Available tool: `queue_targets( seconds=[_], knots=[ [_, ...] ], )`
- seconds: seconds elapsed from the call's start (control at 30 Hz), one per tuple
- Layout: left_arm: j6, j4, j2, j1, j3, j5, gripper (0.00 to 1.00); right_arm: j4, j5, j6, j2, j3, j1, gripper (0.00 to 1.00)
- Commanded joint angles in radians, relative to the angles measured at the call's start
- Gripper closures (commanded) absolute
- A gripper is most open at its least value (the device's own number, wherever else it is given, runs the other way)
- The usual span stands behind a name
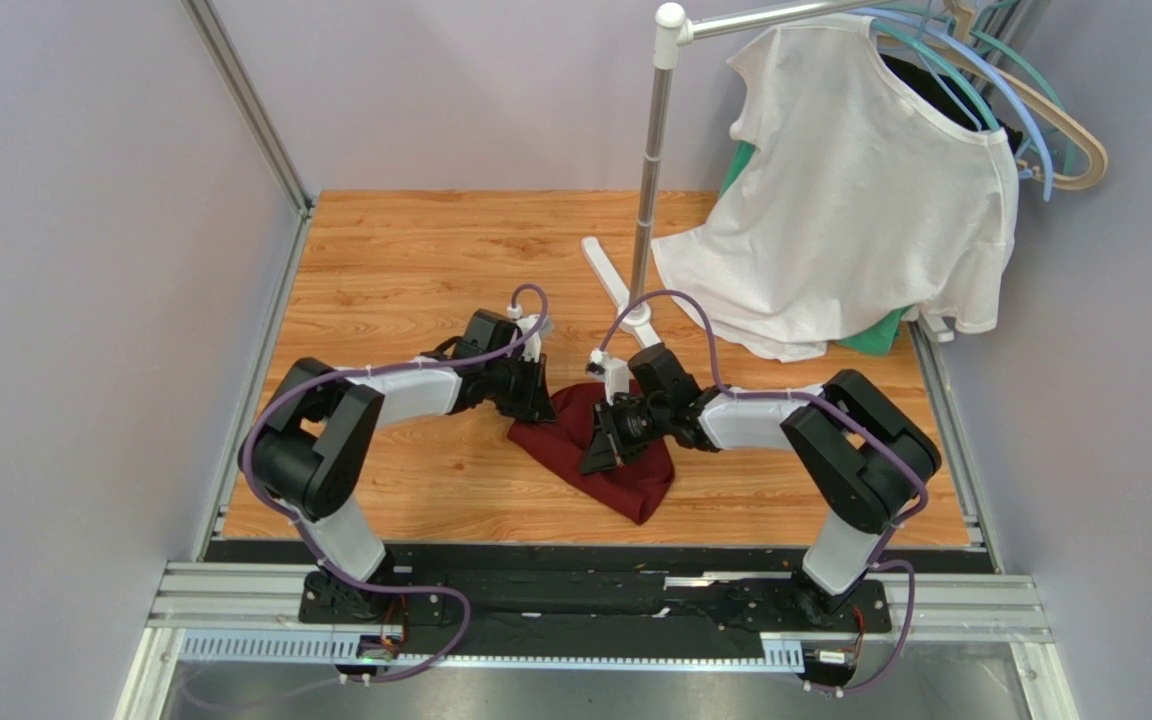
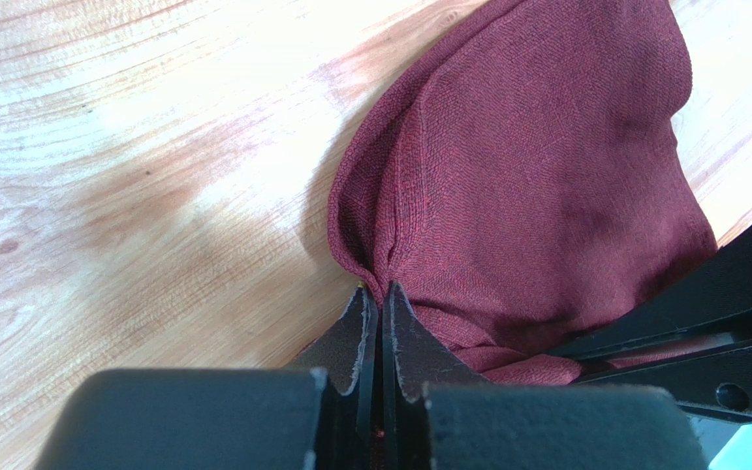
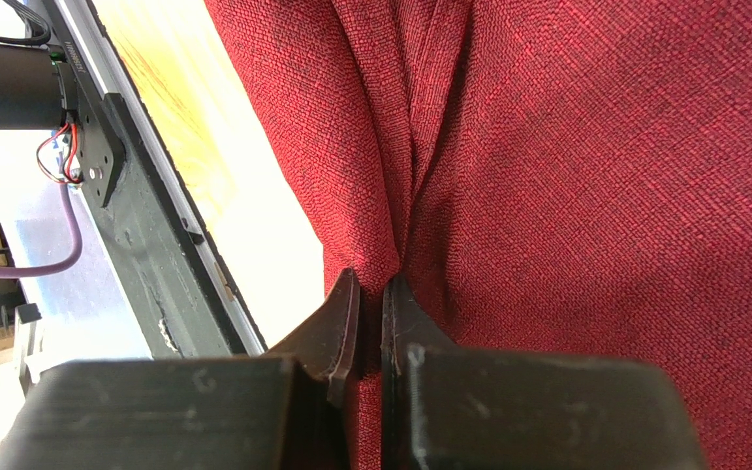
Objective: Fold the napkin, place the utensils inside, and roll it up
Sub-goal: Roll the napkin at the center of the board.
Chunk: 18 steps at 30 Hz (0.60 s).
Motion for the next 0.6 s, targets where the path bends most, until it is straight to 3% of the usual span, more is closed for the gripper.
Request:
queue_targets(
  seconds=[0.0,0.1,0.17,0.2,0.3,0.43,0.57],
  knots=[
    [0.034,-0.040,0.004,0.043,-0.005,-0.149,1.00,-0.104,0.075,-0.043,0.032,-0.029,-0.003,1.00],
    [0.026,-0.020,-0.010,0.043,-0.010,-0.143,1.00,-0.091,0.062,-0.038,0.066,-0.031,-0.001,1.00],
    [0.012,-0.035,-0.045,0.043,0.002,-0.151,0.91,-0.072,0.063,-0.038,0.087,-0.028,-0.001,1.00],
    [0.009,-0.078,-0.064,0.043,0.025,-0.177,0.74,-0.063,0.062,-0.038,0.091,-0.026,-0.001,1.00],
    [-0.020,-0.170,-0.168,0.046,0.054,-0.316,0.39,-0.061,0.057,-0.039,0.098,-0.023,0.000,1.00],
    [-0.057,-0.262,-0.309,0.092,0.064,-0.381,0.32,-0.072,0.056,-0.046,0.107,-0.018,-0.003,1.00],
    [-0.112,-0.243,-0.422,0.115,-0.065,-0.369,0.32,-0.069,0.052,-0.039,0.115,-0.020,-0.006,1.00]
  ],
)
